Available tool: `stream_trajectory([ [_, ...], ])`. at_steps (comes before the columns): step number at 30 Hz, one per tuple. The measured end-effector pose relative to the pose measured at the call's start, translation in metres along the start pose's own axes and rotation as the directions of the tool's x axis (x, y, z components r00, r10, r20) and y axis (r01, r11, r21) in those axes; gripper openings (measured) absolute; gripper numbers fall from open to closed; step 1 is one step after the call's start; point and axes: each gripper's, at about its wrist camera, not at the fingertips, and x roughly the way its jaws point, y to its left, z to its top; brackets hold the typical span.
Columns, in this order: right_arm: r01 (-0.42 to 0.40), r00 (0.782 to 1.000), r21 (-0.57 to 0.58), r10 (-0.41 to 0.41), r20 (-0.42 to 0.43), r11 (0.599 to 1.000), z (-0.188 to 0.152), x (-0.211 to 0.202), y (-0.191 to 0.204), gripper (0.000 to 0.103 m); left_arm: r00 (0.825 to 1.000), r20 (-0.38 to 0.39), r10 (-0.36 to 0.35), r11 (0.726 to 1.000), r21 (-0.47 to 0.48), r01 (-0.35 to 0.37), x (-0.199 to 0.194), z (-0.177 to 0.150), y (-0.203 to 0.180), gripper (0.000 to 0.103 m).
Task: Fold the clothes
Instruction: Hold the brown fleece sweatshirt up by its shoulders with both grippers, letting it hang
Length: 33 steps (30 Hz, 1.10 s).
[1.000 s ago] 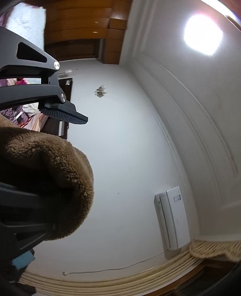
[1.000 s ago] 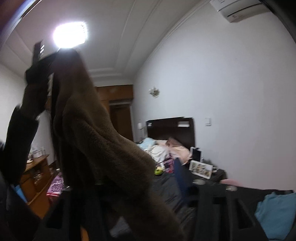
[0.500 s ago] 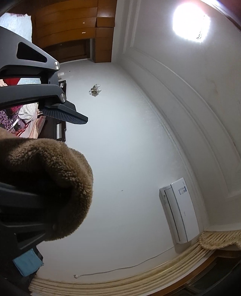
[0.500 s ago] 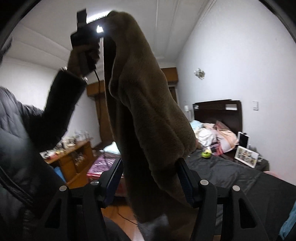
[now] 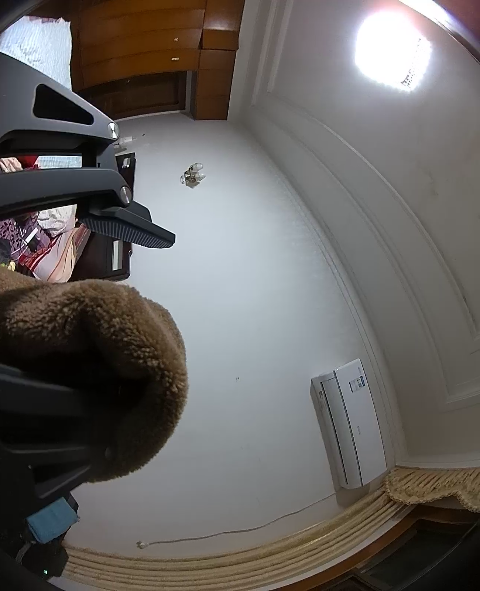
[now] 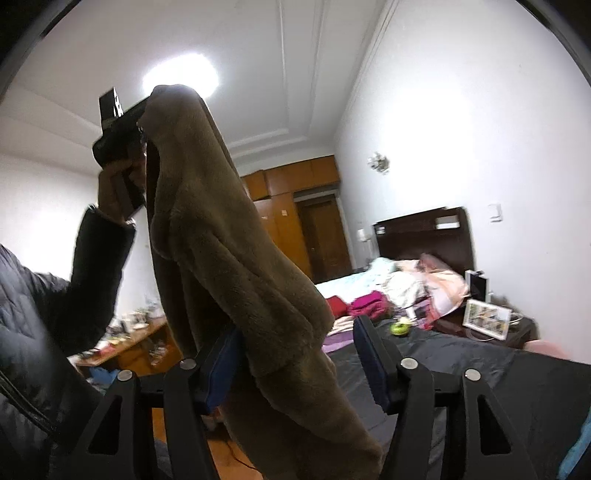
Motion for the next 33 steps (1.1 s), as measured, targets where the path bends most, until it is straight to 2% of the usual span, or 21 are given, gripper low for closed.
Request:
stream_trajectory([
  [4,-0.108,0.993,0.019,0.109,-0.039,0.994,0.004,0.025,-0.007,0.066,1.000,-0.009,-0.009,1.000,-0.006,0.009,0.003,-0.001,0.003,0.055],
  [7,-0.192,0.979,0.048,0.194,-0.058,0.980,0.001,0.043,-0.011,0.067,1.000,-0.014,-0.022,1.000,-0.016,0.022,0.004,-0.001,0.005,0.055],
  [10,-0.213,0.973,0.106,0.221,-0.072,0.971,-0.004,0.063,-0.020,0.067,1.000,-0.014,-0.026,0.999,-0.021,0.026,0.002,-0.003,0.010,0.055],
  [11,-0.200,0.974,0.129,0.211,-0.080,0.971,-0.006,0.069,-0.021,0.066,1.000,-0.017,-0.015,1.000,-0.018,0.015,0.001,-0.005,0.011,0.056],
  [13,-0.165,0.979,0.162,0.182,-0.091,0.973,-0.009,0.077,-0.024,0.033,0.999,-0.038,0.008,1.000,-0.012,-0.008,0.000,-0.008,0.017,0.056],
  [14,-0.124,0.987,0.164,0.139,-0.081,0.979,-0.007,0.073,-0.025,0.021,0.998,-0.055,0.022,1.000,-0.010,-0.023,0.001,-0.011,0.020,0.056],
  [17,0.017,1.000,0.154,-0.014,-0.023,0.988,0.007,0.053,-0.024,0.017,0.991,-0.117,0.062,0.998,-0.023,-0.065,0.006,-0.023,0.036,0.056],
  [20,0.187,0.977,0.134,-0.198,0.073,0.973,0.033,0.018,-0.022,0.015,0.977,-0.200,0.072,0.994,-0.069,-0.088,0.015,-0.046,0.056,0.056],
  [21,0.250,0.957,0.123,-0.265,0.117,0.960,0.043,0.003,-0.018,0.015,0.971,-0.228,0.072,0.992,-0.086,-0.094,0.018,-0.054,0.062,0.056],
  [23,0.377,0.900,0.089,-0.388,0.201,0.922,0.061,-0.023,-0.005,0.015,0.959,-0.278,0.060,0.988,-0.118,-0.096,0.022,-0.073,0.072,0.056],
  [26,0.547,0.788,0.002,-0.516,0.336,0.837,0.084,-0.050,0.030,0.015,0.944,-0.328,0.024,0.986,-0.149,-0.077,0.023,-0.101,0.076,0.056],
  [27,0.600,0.746,-0.032,-0.546,0.381,0.799,0.089,-0.057,0.044,0.015,0.941,-0.339,0.012,0.985,-0.157,-0.069,0.022,-0.108,0.075,0.056],
  [29,0.681,0.678,-0.096,-0.576,0.456,0.726,0.094,-0.063,0.072,0.015,0.938,-0.346,-0.012,0.983,-0.176,-0.052,0.016,-0.119,0.074,0.056],
  [31,0.759,0.604,-0.156,-0.592,0.534,0.632,0.093,-0.066,0.102,0.015,0.940,-0.341,-0.036,0.979,-0.202,-0.036,0.006,-0.127,0.075,0.056],
  [33,0.803,0.552,-0.186,-0.591,0.588,0.566,0.093,-0.071,0.123,0.015,0.941,-0.330,-0.070,0.971,-0.237,-0.011,-0.007,-0.133,0.077,0.056],
])
